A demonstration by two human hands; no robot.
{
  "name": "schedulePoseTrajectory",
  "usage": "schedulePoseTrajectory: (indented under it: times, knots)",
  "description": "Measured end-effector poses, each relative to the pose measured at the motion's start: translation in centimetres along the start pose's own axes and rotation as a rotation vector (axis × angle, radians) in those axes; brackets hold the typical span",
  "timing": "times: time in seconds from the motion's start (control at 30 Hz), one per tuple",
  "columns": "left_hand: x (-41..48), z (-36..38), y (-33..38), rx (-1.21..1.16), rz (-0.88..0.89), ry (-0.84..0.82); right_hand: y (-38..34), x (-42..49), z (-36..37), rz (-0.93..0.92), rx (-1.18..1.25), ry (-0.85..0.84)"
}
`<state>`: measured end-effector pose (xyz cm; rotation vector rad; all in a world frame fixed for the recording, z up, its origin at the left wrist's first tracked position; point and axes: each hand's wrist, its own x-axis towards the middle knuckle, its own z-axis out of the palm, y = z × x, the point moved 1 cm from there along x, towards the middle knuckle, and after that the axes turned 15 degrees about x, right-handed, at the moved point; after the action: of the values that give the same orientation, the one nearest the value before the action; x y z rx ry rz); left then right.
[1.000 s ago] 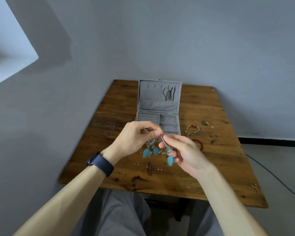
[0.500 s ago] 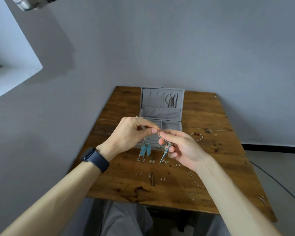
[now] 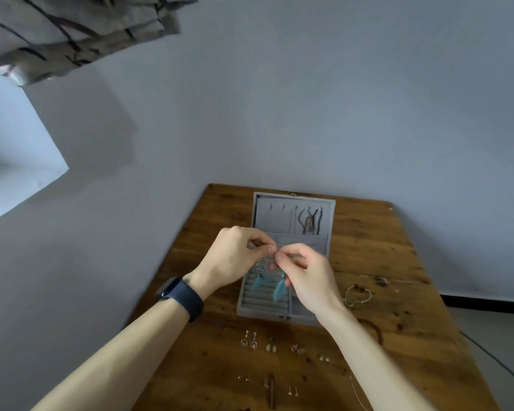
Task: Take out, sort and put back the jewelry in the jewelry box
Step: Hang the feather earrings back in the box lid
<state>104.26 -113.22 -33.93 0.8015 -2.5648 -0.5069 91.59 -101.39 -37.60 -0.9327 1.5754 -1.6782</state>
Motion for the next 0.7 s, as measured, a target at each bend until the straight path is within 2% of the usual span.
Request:
schedulePoseTrajectory:
  times: [0.17, 0.3, 0.43, 0.53, 0.7]
  knots:
    - [3.9, 0.0, -2.0, 0.079, -0.042, -0.022, 0.5, 4.1, 0.2, -0.067, -0.173, -0.036]
    - [6.9, 0.0, -3.3, 0.087, -0.057, -0.049, 0.9, 7.6, 0.5, -0.017, -0.114, -0.023]
    - [9.8, 0.6, -6.2, -0.053, -0.257, -0.023, 1.1, 11.0, 0.4, 0.031, -0.090, 0.054]
    - [11.5, 1.9, -7.6, -0.160, -0.418, -0.174, 1.3, 13.3, 0.4, 0.127, -0.036, 0.111]
    - [13.3, 3.6, -9.4, -0.346, -0.543, -0.374, 1.7, 15.5, 1.0, 0.264, 0.045, 0.148]
